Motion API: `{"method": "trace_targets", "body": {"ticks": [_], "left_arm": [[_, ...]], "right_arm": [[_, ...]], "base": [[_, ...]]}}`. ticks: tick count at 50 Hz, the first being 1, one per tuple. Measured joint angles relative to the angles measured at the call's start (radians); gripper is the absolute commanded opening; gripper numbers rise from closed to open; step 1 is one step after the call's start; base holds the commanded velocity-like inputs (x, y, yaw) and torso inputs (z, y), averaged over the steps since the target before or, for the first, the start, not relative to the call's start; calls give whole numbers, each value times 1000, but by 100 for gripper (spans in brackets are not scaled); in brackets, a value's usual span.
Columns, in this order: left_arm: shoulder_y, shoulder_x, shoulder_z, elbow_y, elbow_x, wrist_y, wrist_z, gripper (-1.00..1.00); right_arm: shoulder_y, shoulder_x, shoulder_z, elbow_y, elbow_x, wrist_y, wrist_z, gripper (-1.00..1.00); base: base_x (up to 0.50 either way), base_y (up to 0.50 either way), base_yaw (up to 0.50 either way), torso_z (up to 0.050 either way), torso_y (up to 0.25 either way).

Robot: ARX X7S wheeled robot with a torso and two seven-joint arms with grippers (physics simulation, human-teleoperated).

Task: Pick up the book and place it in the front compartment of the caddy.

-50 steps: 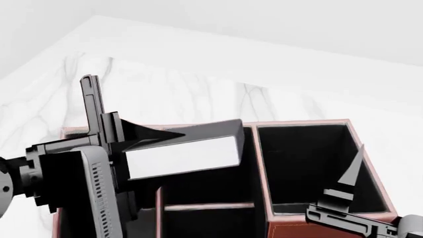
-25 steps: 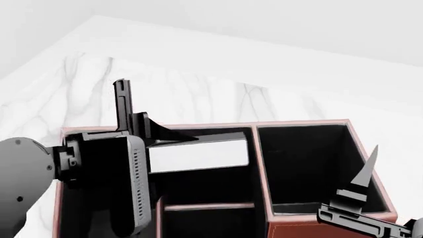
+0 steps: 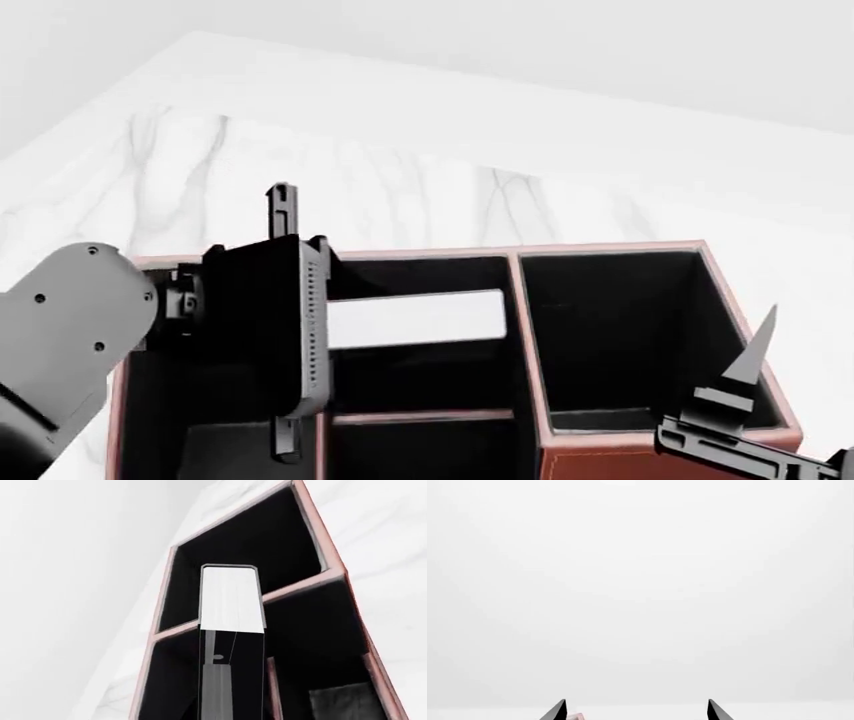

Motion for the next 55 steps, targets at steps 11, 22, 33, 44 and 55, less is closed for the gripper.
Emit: {"method": "trace_targets", "body": {"ticks": [11, 22, 33, 44, 55], "left_arm": [[-58, 78, 0, -239, -39, 64, 87, -100], [-127, 192, 3, -602, -49, 233, 155, -100], [-166, 268, -32, -827, -50, 343, 155, 100], [-118, 229, -96, -647, -87, 248, 89, 100], [99, 75, -270, -16, -169, 40, -240, 100]], "right_arm": [[13, -4, -8, 61, -7, -19, -4, 100], [29, -9, -17, 119, -13, -37, -9, 100], [35, -11, -24, 149, -17, -48, -10, 100], [36, -9, -25, 140, -10, -43, -8, 100], [22, 0, -3, 64, 13, -31, 6, 100]], "base": [[0, 0, 0, 1, 1], [0, 0, 0, 0, 1], [0, 0, 0, 0, 1], [0, 0, 0, 0, 0], [0, 0, 0, 0, 0]]}}
